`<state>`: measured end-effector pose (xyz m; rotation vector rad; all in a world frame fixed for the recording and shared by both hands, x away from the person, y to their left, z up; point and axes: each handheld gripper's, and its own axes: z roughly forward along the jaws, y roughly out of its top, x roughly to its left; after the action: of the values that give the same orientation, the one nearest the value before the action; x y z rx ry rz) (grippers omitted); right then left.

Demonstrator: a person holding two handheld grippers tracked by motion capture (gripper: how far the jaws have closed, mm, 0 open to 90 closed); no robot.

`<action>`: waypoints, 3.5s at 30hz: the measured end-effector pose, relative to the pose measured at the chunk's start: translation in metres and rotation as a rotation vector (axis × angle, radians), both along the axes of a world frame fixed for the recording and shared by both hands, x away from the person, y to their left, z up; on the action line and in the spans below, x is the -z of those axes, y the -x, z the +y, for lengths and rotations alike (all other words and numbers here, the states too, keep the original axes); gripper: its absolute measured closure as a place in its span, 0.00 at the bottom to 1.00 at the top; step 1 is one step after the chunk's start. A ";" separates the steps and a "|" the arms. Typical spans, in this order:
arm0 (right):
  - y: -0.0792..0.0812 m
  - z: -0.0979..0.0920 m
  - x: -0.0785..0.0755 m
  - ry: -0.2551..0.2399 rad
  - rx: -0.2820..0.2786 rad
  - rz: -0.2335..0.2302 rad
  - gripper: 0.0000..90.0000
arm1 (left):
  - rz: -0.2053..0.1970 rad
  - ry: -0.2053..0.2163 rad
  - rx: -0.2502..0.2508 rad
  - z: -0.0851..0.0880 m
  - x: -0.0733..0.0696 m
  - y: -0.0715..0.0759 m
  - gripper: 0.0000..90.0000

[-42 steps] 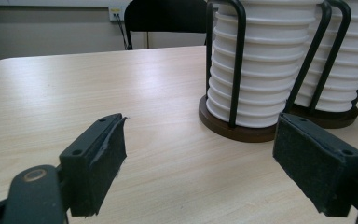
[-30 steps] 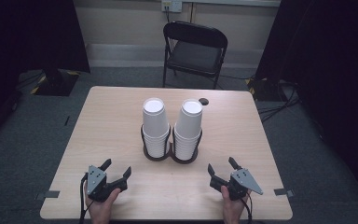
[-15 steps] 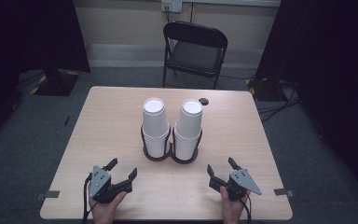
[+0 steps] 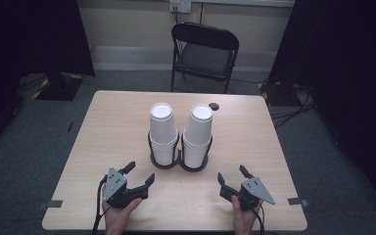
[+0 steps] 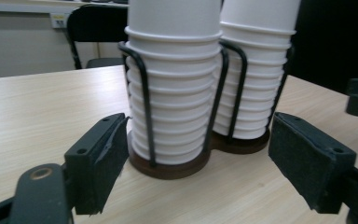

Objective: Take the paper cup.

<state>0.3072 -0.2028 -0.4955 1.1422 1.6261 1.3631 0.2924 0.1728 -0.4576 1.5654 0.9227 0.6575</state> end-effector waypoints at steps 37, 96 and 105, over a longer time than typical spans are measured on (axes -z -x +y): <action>0.000 0.000 0.000 -0.002 -0.002 0.001 0.17 | -0.056 -0.078 0.225 -0.054 -0.047 -0.018 0.17; 0.000 -0.001 0.000 -0.005 -0.021 -0.003 0.17 | -0.115 -0.070 0.224 -0.108 -0.117 -0.071 0.18; 0.000 -0.001 0.000 -0.006 -0.024 -0.003 0.17 | -0.121 -0.072 0.226 -0.115 -0.129 -0.083 0.18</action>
<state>0.3069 -0.2039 -0.4957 1.1266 1.6396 1.3856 0.3751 0.0576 -0.3283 1.6457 0.6273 0.6217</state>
